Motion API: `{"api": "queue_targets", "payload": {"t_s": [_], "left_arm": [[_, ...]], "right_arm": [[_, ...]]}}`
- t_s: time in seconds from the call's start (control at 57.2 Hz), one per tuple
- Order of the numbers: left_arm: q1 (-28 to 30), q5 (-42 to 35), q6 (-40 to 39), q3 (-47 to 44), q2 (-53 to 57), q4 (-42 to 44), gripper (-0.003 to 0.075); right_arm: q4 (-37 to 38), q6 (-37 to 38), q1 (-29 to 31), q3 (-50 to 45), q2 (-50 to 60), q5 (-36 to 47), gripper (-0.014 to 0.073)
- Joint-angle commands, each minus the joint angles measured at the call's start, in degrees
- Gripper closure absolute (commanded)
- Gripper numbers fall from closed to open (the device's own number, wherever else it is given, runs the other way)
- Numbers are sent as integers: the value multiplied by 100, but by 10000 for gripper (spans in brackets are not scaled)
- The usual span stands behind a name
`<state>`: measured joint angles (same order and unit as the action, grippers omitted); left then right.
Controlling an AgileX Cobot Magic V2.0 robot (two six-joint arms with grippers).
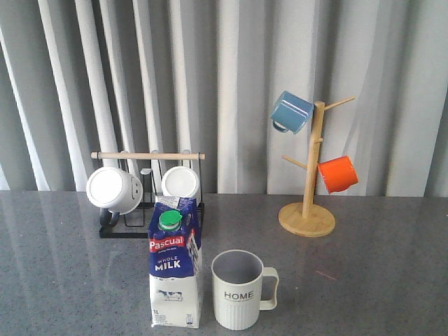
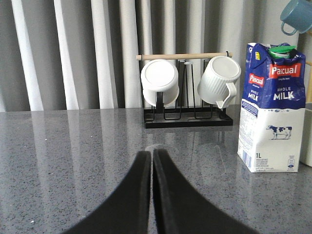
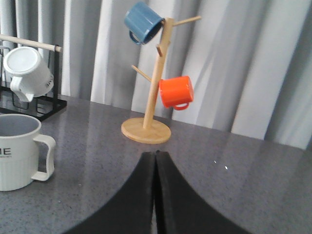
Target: Place milk next to cup
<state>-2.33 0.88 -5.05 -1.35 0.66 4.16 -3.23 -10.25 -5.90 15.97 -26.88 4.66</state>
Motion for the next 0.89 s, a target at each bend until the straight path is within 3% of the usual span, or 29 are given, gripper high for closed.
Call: {"api": "queue_targets", "payload": {"t_s": [0.0,0.297,0.437,0.56,0.875], "left_arm": [[-10,-476,-50,119,-42,-56,727],[-10,-476,-50,119,-42,-56,727],[-10,-476,-50,119,-42,-56,727],[-10,-476,-50,119,-42,-56,727],[-10,-476,-50,119,-42,-56,727]], "right_arm": [[112,333,354,-387,592,473,602],[1588,1560,822,-1445,2156,332,602],[1508,1574,822,-1824,2490,331,602],[1217,1596,822,-1817,2651,-130,602],[1242,1571,822,-1817,2836,-300,602]]}}
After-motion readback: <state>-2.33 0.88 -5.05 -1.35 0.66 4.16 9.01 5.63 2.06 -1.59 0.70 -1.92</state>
